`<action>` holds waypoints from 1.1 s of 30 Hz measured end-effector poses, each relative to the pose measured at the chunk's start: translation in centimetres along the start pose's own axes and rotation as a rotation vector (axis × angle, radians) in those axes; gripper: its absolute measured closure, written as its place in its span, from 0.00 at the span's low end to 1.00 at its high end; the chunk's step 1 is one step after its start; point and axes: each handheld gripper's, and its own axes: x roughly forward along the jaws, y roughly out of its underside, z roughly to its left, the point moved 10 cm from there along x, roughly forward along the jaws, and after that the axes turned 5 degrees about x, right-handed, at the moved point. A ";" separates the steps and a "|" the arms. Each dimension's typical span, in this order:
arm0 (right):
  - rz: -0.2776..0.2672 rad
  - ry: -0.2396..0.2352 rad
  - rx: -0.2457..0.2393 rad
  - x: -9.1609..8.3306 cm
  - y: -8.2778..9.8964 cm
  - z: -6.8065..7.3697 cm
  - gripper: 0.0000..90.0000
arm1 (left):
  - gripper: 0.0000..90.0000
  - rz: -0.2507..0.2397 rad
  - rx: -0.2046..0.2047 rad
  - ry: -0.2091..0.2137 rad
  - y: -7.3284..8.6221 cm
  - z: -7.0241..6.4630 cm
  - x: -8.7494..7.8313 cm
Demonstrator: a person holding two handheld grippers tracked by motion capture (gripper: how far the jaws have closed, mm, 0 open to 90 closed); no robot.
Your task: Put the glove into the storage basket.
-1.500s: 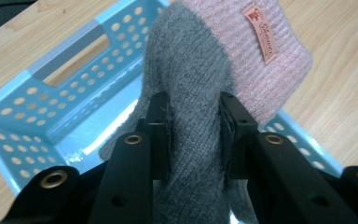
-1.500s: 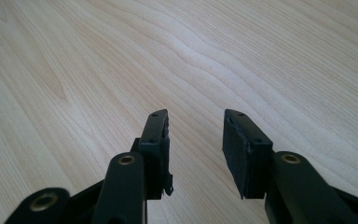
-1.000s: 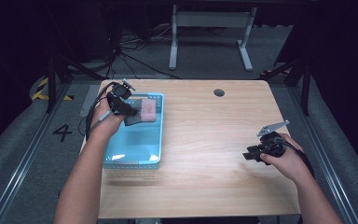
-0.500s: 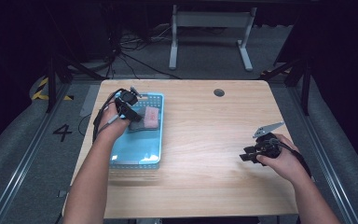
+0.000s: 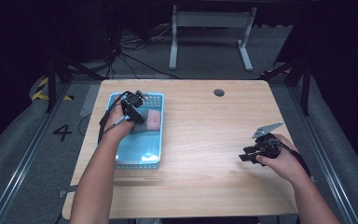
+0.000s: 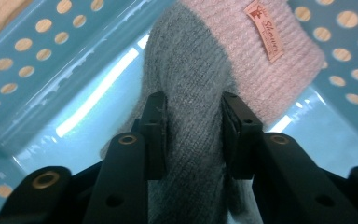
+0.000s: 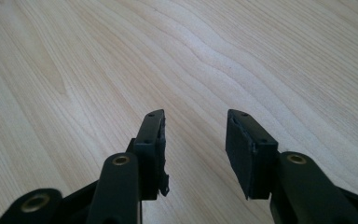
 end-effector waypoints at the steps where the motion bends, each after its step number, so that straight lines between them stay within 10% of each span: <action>1: 0.000 0.000 0.000 0.0 0.0 0.0 0.65 | 0.70 0.000 0.000 0.000 0.0 0.0 0.0; 14: -0.017 0.000 0.000 -0.4 -0.1 0.1 0.63 | 0.53 0.028 -0.014 -0.034 0.6 0.6 0.7; 22: -0.027 0.002 -0.003 -0.8 -0.2 0.1 0.63 | 0.47 -0.089 -0.005 -0.036 -0.2 -0.6 -2.5; 33: -0.038 0.001 -0.006 -1.1 -0.5 0.3 0.62 | 0.47 -0.294 0.012 0.057 -1.4 -6.7 -8.4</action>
